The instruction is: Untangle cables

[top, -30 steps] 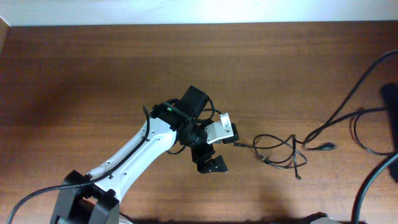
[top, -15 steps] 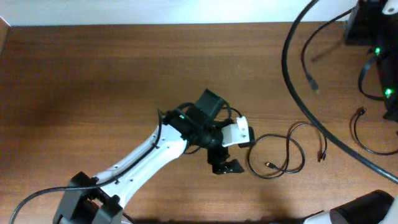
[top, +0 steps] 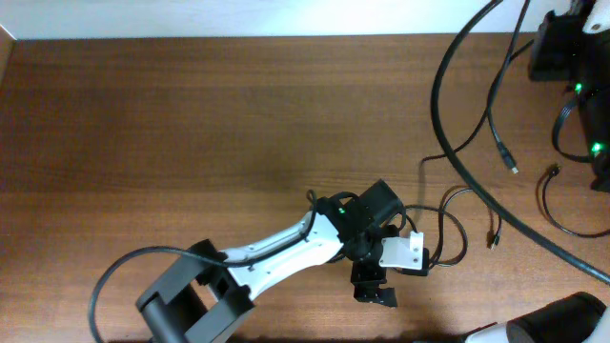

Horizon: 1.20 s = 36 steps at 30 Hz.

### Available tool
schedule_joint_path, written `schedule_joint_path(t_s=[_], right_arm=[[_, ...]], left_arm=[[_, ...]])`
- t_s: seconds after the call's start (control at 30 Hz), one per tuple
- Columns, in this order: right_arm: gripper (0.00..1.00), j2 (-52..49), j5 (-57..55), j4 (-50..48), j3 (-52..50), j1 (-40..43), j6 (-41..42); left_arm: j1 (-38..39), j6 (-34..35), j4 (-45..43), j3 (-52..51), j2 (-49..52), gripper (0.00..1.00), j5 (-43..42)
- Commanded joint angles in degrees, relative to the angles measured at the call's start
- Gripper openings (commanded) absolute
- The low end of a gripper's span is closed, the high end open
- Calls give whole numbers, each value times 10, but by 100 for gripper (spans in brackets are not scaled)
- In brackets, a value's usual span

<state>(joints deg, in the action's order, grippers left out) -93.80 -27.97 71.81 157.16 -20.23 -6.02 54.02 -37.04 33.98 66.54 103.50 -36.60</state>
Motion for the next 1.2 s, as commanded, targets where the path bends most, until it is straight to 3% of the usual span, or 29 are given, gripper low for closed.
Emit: schedule_joint_path(t_s=[0.0, 0.1, 0.3, 0.53, 0.67, 0.83, 0.87, 0.9, 0.93, 0.97, 1.07, 1.17], right_arm=[[4, -10, 3, -9, -14, 37, 5], [4, -41, 12, -25, -55, 106, 25], [4, -154, 264, -48, -87, 320, 94], [4, -264, 416, -39, -88, 580, 143], [4, -317, 450, -21, -88, 638, 145], [4, -397, 471, 27, -88, 630, 125], [27, -408, 473, 38, -88, 626, 112], [57, -419, 478, 50, -88, 618, 92], [78, -424, 481, 56, -88, 613, 83], [90, -427, 487, 60, -88, 606, 77], [99, -425, 488, 64, -87, 580, 76], [100, -425, 509, 99, -87, 532, 24]], left_arm=[[7, 2, -1, -2, 3, 98, -1], [7, 2, -1, -2, 3, 99, -1], [7, 4, 16, -2, 3, 99, -3], [7, 28, 19, -2, 3, 100, -20], [7, 28, 19, -2, 3, 100, -20], [7, 32, 19, -2, 3, 99, -20], [7, 33, 19, -2, 3, 99, -20], [7, 34, 19, -2, 3, 99, -20], [7, 34, 19, -2, 3, 99, -20], [7, 34, 19, -2, 3, 99, -21], [7, 34, 22, -2, 3, 99, -22], [7, 34, 23, -2, 3, 99, -22]])
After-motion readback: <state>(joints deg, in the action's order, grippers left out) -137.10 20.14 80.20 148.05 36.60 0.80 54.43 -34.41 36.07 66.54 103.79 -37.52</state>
